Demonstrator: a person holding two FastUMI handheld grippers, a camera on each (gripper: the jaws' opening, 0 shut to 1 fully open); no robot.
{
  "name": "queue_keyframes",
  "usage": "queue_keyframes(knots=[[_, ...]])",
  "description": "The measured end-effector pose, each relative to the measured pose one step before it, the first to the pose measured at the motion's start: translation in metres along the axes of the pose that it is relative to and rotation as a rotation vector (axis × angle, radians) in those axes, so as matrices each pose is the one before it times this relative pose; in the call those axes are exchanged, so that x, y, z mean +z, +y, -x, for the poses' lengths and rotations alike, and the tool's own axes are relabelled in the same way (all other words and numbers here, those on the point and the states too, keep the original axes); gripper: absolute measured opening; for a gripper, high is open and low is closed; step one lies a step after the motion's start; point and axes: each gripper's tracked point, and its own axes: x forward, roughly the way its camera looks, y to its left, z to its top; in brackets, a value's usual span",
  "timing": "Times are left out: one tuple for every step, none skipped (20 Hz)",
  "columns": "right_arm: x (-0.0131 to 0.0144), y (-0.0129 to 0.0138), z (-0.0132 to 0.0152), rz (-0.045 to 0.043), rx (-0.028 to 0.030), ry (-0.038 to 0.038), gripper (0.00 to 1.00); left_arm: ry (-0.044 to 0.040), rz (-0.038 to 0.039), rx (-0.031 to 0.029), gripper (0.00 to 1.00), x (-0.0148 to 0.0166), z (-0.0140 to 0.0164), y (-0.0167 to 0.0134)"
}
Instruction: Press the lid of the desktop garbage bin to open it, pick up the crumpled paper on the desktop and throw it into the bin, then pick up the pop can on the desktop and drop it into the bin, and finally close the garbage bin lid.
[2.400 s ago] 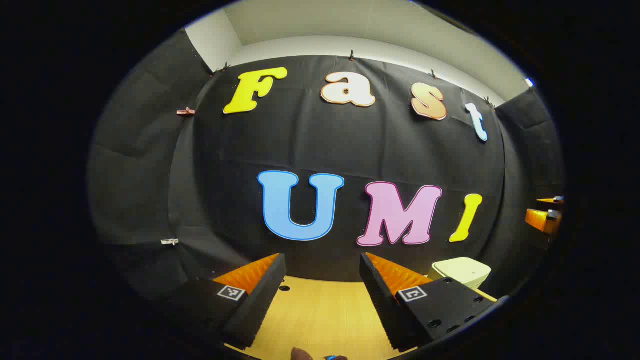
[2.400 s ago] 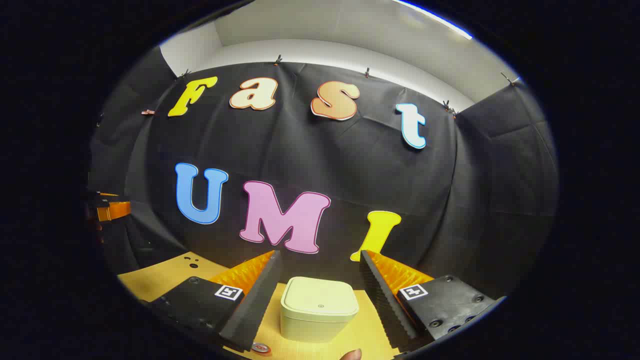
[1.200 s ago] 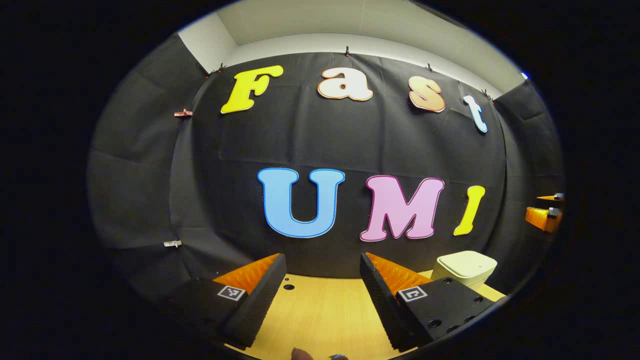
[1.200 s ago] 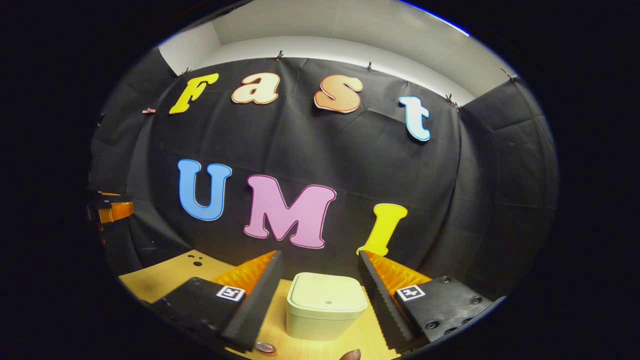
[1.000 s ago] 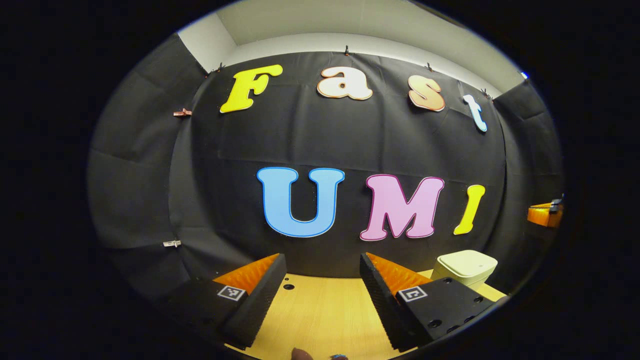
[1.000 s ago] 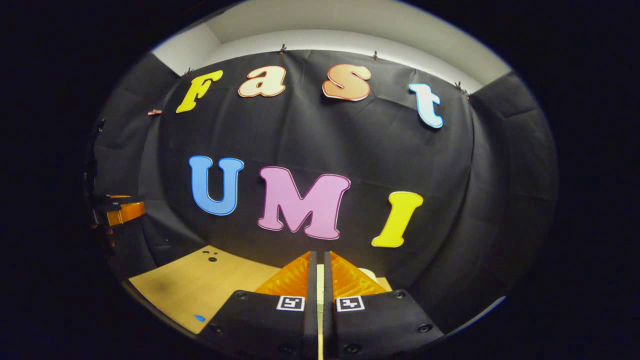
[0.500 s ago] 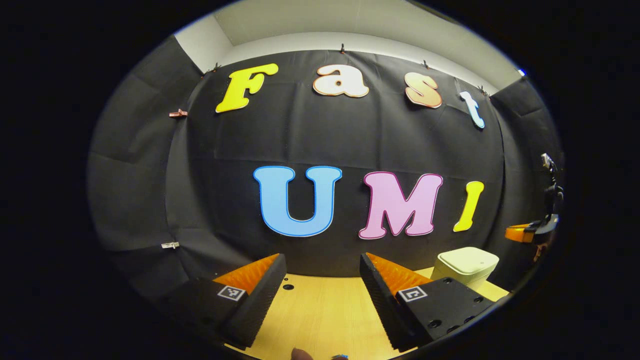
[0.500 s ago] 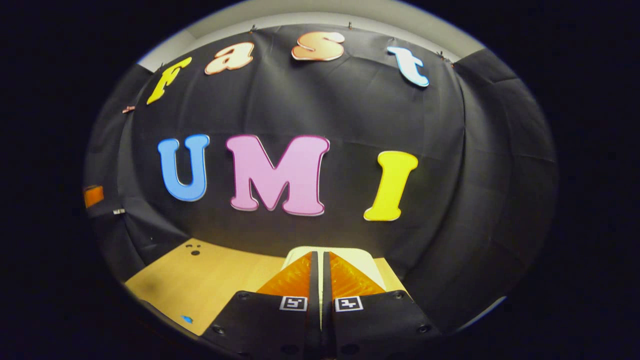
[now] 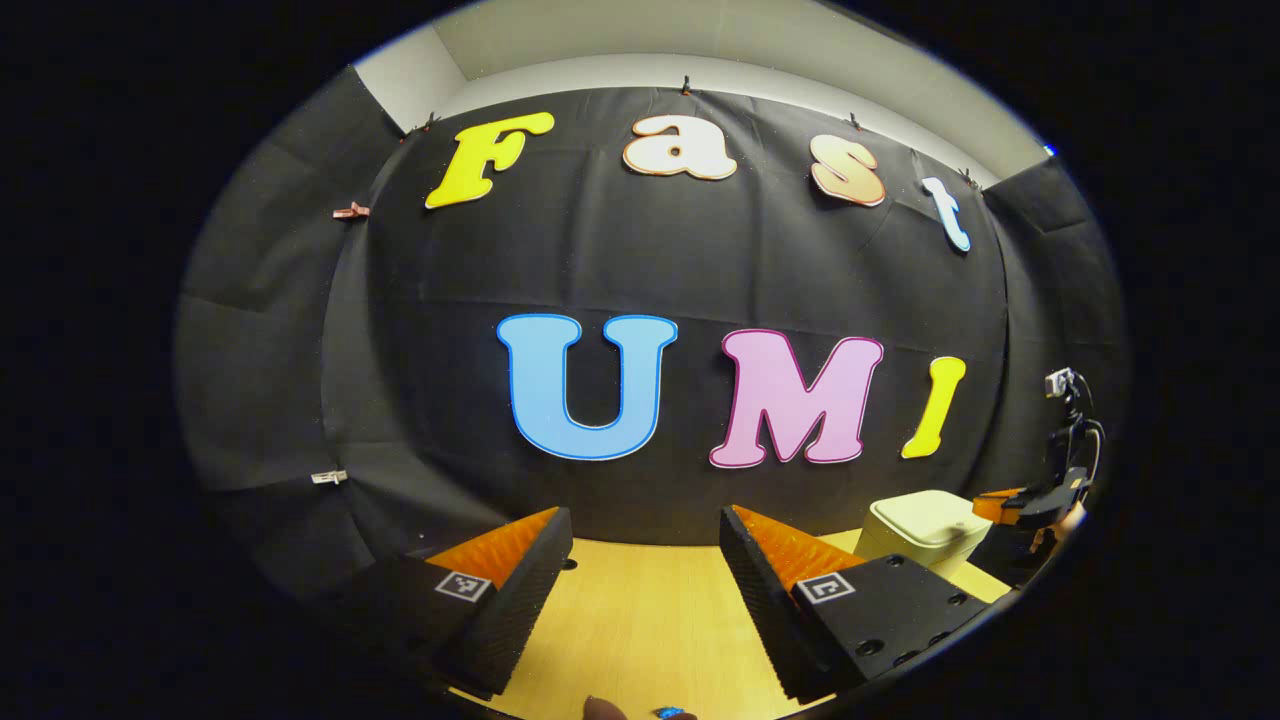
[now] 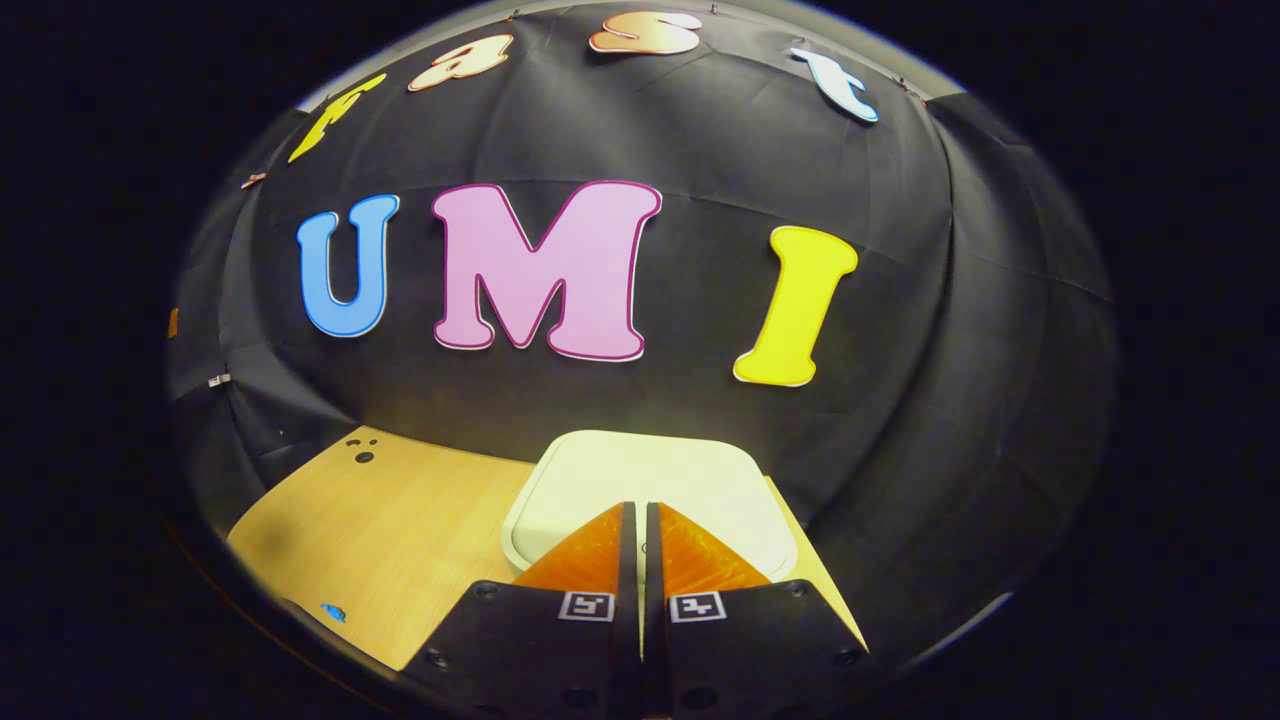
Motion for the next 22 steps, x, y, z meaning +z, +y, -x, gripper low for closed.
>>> queue_keyframes(knots=[[-0.00680,-0.00056,-0.00332,0.00479,0.00118,0.01283,0.05,0.00121,0.00311,-0.00192,0.95,-0.00023,-0.00111,-0.00066],[-0.00570,0.00026,-0.00319,0.00580,-0.00017,0.01194,0.06,-0.00105,-0.00013,-0.00109,0.95,0.00085,-0.00015,-0.00094],[-0.00430,-0.00097,-0.00084,0.00387,-0.00036,0.01082,0.05,-0.00179,-0.00246,0.00072,0.95,0.00048,-0.00092,0.00018],[-0.00410,0.00027,-0.00282,0.00138,0.00226,0.00758,0.05,-0.00114,-0.00234,0.00120,0.95,0.00050,-0.00014,0.00049],[-0.00392,-0.00031,-0.00135,-0.00073,-0.00035,0.00731,0.05,0.00229,-0.00053,0.00232,0.95,-0.00157,-0.00012,0.00081],[-0.00343,0.00059,0.00024,-0.00336,0.00265,0.00675,0.05,0.00620,0.00263,0.00014,0.95,-0.00193,-0.00025,0.00046],[-0.00261,-0.00059,0.00004,-0.00438,0.00235,0.00760,0.05,0.00587,0.00376,-0.00014,0.95,-0.00147,0.00048,0.00051],[0.00026,-0.00064,0.00093,-0.00752,0.00156,-0.00928,0.06,0.00483,0.00371,0.00280,0.95,-0.00215,-0.00020,0.00063],[-0.00219,0.00018,-0.00132,-0.00526,0.00378,0.00240,0.06,0.00476,0.00386,0.00279,0.95,-0.00274,0.00047,0.00015],[-0.00150,0.00045,-0.00001,-0.00678,0.00403,-0.00025,0.07,0.00284,0.00444,0.00112,0.95,-0.00062,0.00089,0.00020],[-0.00073,-0.00068,-0.00075,-0.01101,0.00463,-0.00110,0.06,0.00206,0.00382,0.00070,0.95,-0.00092,0.00022,0.00013],[-0.00304,-0.00005,-0.00029,-0.01579,0.00635,0.00217,0.06,0.00200,0.00292,-0.00052,0.95,0.00016,-0.00065,-0.00030],[0.00048,-0.00046,0.00061,-0.02189,0.00729,-0.00476,0.06,0.00174,0.00109,0.00069,0.95,-0.00108,0.00002,-0.00072],[0.00005,-0.00036,0.00059,-0.02443,0.00877,-0.00296,0.06,0.00011,0.00102,-0.00075,0.95,0.00067,-0.00040,-0.00046],[-0.00070,-0.00057,-0.00066,-0.02168,0.00779,0.00152,0.06,-0.00195,0.00146,-0.00213,0.95,0.00191,-0.00002,-0.00159],[0.00214,-0.00003,-0.00039,-0.01919,0.00430,0.00296,0.06,-0.00344,0.00089,-0.00349,0.95,0.00025,0.00016,-0.00146],[0.00263,-0.00066,0.00117,-0.01906,0.00258,0.00653,0.06,-0.00382,0.00024,-0.00374,0.95,0.00012,0.00130,-0.00141],[0.00712,0.00003,0.00171,-0.01269,-0.00071,-0.01928,0.05,-0.00101,-0.00063,-0.00364,0.95,0.00052,0.00016,-0.00183],[0.00396,-0.00320,0.00305,-0.00591,-0.01762,-0.01311,0.06,0.00092,-0.00125,-0.00213,0.95,-0.00038,0.00121,-0.00094],[0.00650,-0.00123,0.00202,0.00004,-0.01212,-0.02491,0.05,0.00095,-0.00106,-0.00121,0.95,-0.00040,0.00092,0.00026],[0.00867,0.00032,0.00463,0.00096,-0.00574,-0.03294,0.06,0.00231,-0.00016,0.00049,0.95,-0.00011,0.00134,0.00037],[0.00828,0.00032,0.00285,0.00767,-0.00429,-0.03130,0.05,0.00222,0.00115,0.00081,0.95,-0.00210,0.00146,0.00048]])
